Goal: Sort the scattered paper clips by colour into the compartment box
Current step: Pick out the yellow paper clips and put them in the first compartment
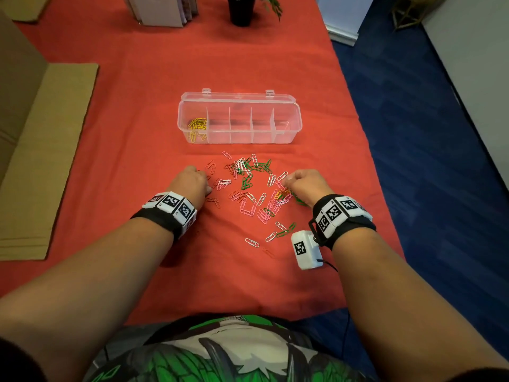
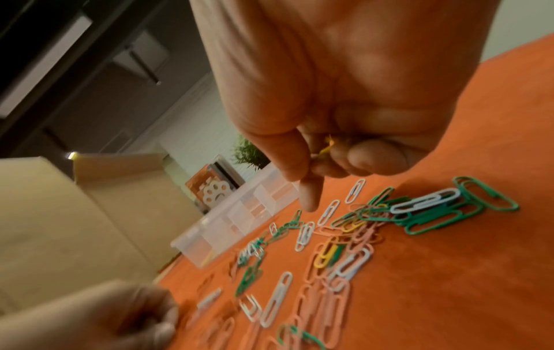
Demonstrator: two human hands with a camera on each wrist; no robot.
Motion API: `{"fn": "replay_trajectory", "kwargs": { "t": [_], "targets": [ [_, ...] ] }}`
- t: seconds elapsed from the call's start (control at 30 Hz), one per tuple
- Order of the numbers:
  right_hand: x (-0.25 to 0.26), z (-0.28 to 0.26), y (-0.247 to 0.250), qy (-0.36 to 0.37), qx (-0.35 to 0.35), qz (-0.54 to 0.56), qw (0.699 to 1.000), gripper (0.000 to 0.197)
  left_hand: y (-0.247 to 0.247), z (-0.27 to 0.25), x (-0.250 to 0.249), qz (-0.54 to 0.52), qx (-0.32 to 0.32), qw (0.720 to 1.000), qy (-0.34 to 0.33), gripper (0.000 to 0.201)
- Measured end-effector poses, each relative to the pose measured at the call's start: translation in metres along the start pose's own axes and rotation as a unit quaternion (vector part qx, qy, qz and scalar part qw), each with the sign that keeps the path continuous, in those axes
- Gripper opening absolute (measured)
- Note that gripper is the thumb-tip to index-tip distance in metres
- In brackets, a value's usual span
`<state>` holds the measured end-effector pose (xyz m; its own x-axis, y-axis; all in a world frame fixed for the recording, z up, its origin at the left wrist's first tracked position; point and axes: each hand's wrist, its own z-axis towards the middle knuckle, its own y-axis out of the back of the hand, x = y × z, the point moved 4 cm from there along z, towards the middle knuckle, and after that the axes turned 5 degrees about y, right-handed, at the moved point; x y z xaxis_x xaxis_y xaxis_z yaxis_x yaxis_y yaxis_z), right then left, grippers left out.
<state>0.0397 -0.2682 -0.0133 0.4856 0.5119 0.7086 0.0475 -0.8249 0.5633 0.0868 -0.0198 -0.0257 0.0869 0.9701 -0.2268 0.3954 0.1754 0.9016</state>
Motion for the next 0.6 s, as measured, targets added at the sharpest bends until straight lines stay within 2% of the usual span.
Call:
{"fn": "replay_trajectory", "kwargs": {
  "t": [0.23,0.43,0.53,0.6],
  "targets": [
    [0.006,-0.010,-0.011,0.069,0.018,-0.202,0.977,0.027,0.000,-0.018,0.001,0.013,-0.065,0.998,-0.005,0.029],
    [0.000,-0.018,-0.025,0.110,0.013,-0.309,0.944,0.024,-0.003,-0.018,0.001,0.057,-0.044,0.997,-0.014,0.029],
    [0.000,-0.018,-0.026,0.120,0.023,-0.333,0.935,0.019,-0.006,-0.016,0.001,0.052,-0.018,0.998,-0.018,0.033],
    [0.002,-0.017,-0.024,0.119,0.034,-0.296,0.947,0.013,-0.003,-0.017,0.000,-0.012,-0.023,1.000,-0.004,0.033]
  ]
}}
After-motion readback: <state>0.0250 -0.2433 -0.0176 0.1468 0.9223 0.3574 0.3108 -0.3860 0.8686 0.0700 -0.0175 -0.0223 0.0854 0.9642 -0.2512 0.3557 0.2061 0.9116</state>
